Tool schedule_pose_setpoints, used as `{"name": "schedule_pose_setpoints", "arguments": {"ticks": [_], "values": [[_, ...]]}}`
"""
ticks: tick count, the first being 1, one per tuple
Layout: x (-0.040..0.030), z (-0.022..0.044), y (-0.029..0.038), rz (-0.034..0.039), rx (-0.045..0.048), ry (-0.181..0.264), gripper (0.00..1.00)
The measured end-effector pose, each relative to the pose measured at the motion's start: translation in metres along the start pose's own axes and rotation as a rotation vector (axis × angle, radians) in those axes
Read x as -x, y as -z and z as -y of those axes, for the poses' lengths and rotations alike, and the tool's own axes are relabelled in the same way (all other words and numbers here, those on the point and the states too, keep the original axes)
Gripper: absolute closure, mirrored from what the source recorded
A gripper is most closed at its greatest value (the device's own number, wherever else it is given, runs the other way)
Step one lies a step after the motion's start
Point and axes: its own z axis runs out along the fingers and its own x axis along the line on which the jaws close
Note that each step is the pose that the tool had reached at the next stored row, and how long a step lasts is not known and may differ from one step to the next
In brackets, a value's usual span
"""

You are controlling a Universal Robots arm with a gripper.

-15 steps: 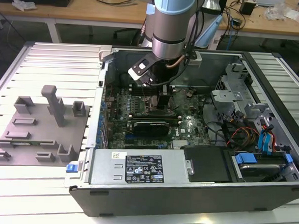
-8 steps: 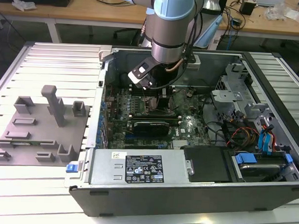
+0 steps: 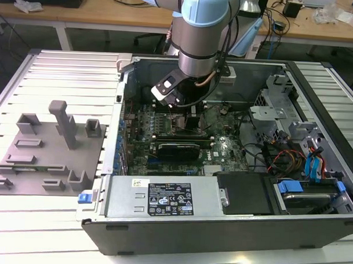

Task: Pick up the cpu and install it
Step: 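Place the cpu into insertion slot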

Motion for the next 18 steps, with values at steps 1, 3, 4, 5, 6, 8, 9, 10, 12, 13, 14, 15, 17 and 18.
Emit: {"name": "schedule_pose_setpoints", "arguments": {"ticks": [1,3,4,5,6,8,9,10,12,13,14,15,17,18], "values": [[0.0,0.0,-0.0004,0.0004,-0.0002,0.004,0.45],[-0.0001,0.0001,-0.0007,0.0009,-0.0003,0.01,0.45],[-0.0003,0.0001,-0.0011,0.0007,-0.0001,0.012,0.45],[-0.0007,0.0001,-0.0014,0.0006,-0.0001,0.012,0.45],[-0.0022,0.0001,-0.0018,0.0006,-0.0001,0.013,0.45],[-0.0033,0.0001,-0.002,0.0006,-0.0001,0.013,0.45],[-0.0033,0.0001,-0.002,0.0006,-0.0002,0.013,0.45],[-0.0033,0.0002,-0.002,0.0008,-0.0002,0.013,0.45],[-0.0035,0.0009,-0.0021,0.0011,-0.0002,0.013,0.45],[-0.0036,0.0013,-0.0023,0.0012,-0.0002,0.013,0.45],[-0.0036,0.0013,-0.0025,0.0012,-0.0002,0.013,0.45],[-0.0037,0.0013,-0.0027,0.0012,-0.0002,0.013,0.45],[-0.0042,0.0014,-0.0028,0.0012,-0.0002,0.014,0.45],[-0.0042,0.0014,-0.0029,0.0012,-0.0001,0.014,0.45]]}}
